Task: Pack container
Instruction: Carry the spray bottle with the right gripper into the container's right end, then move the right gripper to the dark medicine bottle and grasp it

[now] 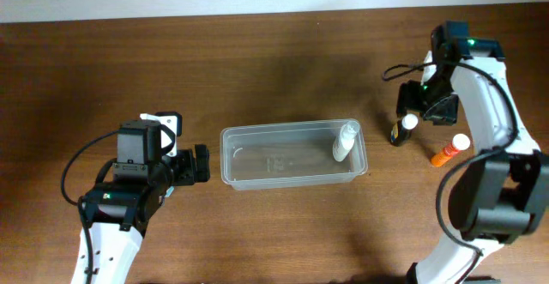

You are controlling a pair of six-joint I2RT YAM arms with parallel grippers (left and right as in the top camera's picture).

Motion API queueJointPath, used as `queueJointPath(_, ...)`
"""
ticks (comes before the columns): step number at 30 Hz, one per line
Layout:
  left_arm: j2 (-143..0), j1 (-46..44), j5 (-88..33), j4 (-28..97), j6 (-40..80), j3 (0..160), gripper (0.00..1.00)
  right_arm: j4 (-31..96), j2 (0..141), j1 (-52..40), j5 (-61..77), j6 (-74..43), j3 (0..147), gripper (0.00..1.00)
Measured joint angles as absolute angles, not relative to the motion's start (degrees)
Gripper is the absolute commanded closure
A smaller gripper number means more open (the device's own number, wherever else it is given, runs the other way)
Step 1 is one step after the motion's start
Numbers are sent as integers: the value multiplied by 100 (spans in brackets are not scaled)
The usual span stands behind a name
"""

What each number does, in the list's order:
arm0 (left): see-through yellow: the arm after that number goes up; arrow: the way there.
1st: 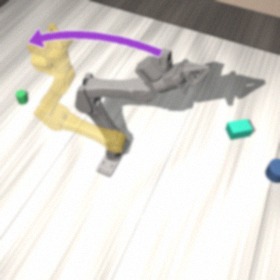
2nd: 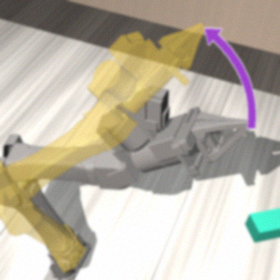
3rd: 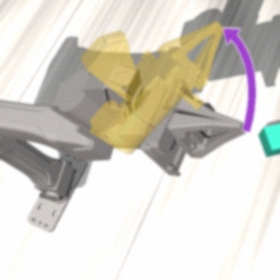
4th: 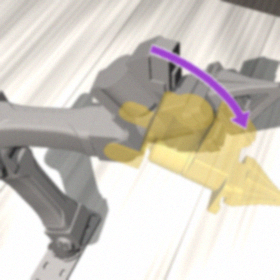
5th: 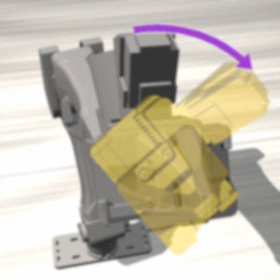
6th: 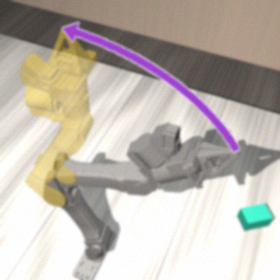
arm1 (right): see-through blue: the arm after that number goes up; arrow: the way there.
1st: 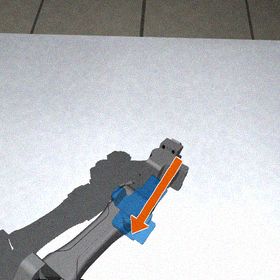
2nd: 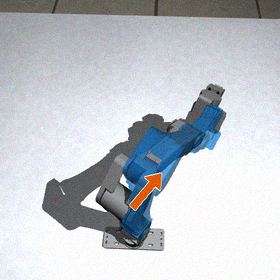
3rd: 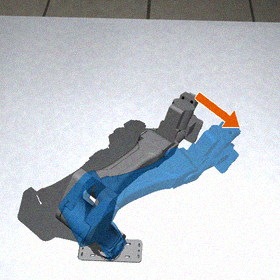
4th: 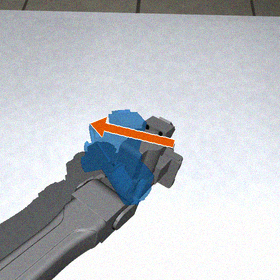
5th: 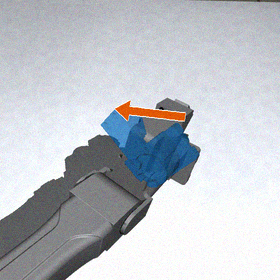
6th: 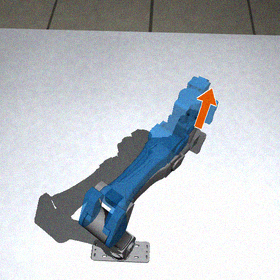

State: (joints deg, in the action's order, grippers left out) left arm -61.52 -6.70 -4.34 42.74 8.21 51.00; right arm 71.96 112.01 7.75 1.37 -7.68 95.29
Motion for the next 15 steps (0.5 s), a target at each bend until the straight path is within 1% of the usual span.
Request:
queueJointPath(2,-6152,-670,-434,4274,821,5100,1,7196,11327,775,154,-733,9526,31)
queueJointPath(3,-6152,-670,-434,4274,821,5100,1,7196,11391,775,161,-722,9524,35)
queueJointPath(9,-6152,-670,-434,4287,821,5100,1,7199,11483,775,187,-646,9524,65)
queueJointPath(13,-6152,-670,-432,4294,821,5100,1,7236,11483,775,226,-622,9524,72)
queueJointPath(15,-6152,-670,-432,4294,821,5100,1,7244,11483,775,244,-613,9524,81)
